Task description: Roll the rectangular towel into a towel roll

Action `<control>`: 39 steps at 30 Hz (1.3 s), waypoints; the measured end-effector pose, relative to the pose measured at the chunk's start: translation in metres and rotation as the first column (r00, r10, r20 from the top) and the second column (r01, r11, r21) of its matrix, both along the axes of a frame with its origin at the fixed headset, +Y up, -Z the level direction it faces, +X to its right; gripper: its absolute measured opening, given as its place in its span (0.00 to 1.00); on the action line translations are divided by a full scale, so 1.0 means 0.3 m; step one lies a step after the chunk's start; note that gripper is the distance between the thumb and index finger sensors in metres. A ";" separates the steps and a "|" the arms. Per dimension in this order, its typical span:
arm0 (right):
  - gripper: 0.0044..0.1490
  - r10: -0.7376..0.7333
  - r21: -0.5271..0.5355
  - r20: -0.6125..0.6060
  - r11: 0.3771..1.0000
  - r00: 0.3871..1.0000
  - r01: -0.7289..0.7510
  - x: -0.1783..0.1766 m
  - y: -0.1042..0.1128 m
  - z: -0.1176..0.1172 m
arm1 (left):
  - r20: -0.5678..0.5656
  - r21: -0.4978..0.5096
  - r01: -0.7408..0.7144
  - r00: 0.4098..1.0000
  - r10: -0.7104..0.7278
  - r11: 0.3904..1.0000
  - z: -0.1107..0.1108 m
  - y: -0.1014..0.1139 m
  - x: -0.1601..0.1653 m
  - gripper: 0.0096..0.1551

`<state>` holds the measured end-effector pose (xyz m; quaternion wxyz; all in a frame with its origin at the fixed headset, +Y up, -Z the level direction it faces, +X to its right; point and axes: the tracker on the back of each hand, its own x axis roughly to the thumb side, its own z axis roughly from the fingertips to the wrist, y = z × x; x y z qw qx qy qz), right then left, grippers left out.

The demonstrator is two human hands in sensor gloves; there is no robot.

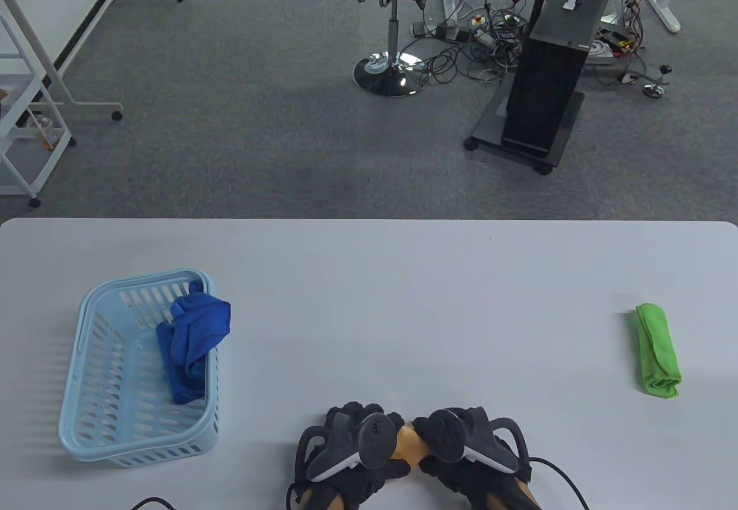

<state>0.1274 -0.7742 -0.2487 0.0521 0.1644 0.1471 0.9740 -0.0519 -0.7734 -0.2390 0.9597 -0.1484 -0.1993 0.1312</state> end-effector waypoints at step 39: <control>0.56 0.261 0.003 0.174 0.964 0.950 -0.265 0.023 -0.010 -0.066 | -0.319 0.218 -0.011 0.944 0.082 0.976 -0.032 0.156 -0.189 0.48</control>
